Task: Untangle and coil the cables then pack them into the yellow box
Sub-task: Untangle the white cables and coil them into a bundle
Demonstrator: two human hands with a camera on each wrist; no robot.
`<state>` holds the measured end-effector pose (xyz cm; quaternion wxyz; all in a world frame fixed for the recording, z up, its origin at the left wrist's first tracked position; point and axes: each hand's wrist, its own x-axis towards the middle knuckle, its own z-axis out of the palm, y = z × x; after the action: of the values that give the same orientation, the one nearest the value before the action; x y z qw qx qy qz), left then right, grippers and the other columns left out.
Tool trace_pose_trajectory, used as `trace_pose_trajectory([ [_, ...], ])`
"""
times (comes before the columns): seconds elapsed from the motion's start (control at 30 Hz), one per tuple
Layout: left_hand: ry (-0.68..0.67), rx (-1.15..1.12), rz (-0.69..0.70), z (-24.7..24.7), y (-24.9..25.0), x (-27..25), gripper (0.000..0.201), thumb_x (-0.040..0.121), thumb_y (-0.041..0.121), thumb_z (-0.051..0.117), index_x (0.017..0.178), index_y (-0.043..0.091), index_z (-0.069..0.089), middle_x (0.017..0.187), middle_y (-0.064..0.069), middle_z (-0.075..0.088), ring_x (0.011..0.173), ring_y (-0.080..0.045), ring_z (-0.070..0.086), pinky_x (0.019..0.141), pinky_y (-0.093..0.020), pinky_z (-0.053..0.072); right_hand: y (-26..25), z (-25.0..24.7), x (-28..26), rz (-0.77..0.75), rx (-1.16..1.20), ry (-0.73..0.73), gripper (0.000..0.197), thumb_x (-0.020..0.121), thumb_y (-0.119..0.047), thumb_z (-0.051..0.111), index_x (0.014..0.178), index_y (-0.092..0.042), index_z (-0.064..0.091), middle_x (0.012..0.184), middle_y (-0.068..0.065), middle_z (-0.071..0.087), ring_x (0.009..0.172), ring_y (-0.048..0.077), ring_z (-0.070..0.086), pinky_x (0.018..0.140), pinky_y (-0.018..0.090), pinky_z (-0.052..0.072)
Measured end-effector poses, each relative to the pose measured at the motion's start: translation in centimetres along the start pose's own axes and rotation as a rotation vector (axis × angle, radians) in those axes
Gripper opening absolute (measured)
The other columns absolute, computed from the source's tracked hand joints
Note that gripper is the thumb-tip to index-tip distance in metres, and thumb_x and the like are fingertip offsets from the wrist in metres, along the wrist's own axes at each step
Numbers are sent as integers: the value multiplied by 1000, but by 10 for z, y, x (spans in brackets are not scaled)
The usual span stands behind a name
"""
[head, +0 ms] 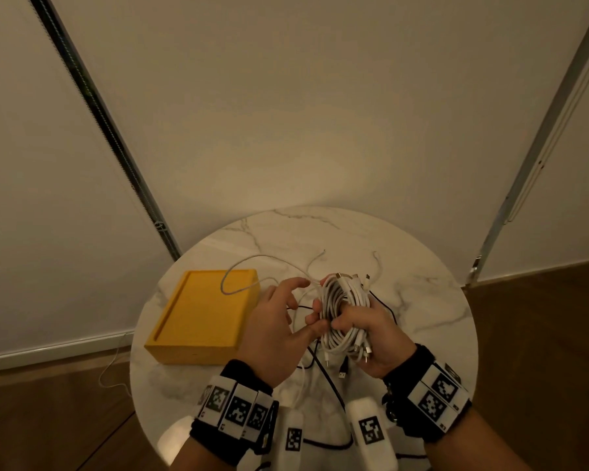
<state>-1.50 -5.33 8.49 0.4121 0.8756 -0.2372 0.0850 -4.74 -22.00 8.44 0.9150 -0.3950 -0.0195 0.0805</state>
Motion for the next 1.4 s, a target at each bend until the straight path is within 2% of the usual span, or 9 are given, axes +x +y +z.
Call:
trace_pose_trajectory([
  [0.17,160,28,74,-9,8,-1,37,71,56,75,98,37,56,87,11,50,79,-6,49,66,-10,36,0,-2,0,-26,17,-2,57,47,0,70,103,-10,71,88,19,62,79,29,66,70,42,56],
  [0.3,402,127,21,-25,14,3,47,80,51,66,122,32,54,123,5,40,114,-17,42,95,-28,33,-1,-5,-2,11,-29,-60,61,53,0,71,112,-15,66,93,18,61,82,31,60,65,40,54],
  [0.47,225,405,-82,-37,1,11,44,95,52,39,139,44,45,158,3,24,148,-24,15,114,-47,17,1,-3,-2,19,-91,-157,65,57,3,70,119,-12,60,92,18,58,78,29,57,62,38,53],
  [0.63,203,224,10,-35,-11,12,13,99,38,47,105,29,53,119,4,63,116,-18,55,95,-47,47,1,-5,-2,15,-161,-150,68,59,0,74,124,-9,56,90,15,60,76,27,58,60,36,54],
  [0.87,79,-7,-30,-27,1,6,12,98,26,61,91,23,70,74,10,71,72,-6,66,68,-38,55,6,-10,5,-104,-227,59,67,57,-13,82,120,-10,58,88,15,63,69,23,60,61,36,51],
  [1.03,-35,-390,-101,-18,28,2,16,98,27,59,96,29,75,88,2,76,86,-20,72,79,-49,59,11,-8,7,-235,-332,95,39,78,-11,74,113,-9,56,85,2,64,79,14,62,68,27,53],
  [1.13,-110,-567,-118,-17,44,3,29,102,6,49,113,18,74,104,2,76,102,-16,71,90,-39,58,12,-3,6,-283,-365,92,45,80,-21,76,116,-6,54,91,3,64,86,15,63,74,25,53],
  [1.3,-176,-827,-196,-19,55,3,38,102,-2,40,116,14,71,112,-3,75,111,-18,68,90,-30,56,13,0,8,-314,-380,100,72,69,-38,87,122,-5,50,97,8,64,93,22,64,81,37,57],
  [1.4,-216,-820,-222,-19,54,2,35,105,12,38,125,7,66,121,-9,71,118,-21,64,99,-40,53,14,-2,9,-315,-375,83,86,65,-43,93,125,-3,47,100,17,61,95,33,61,87,57,54],
])
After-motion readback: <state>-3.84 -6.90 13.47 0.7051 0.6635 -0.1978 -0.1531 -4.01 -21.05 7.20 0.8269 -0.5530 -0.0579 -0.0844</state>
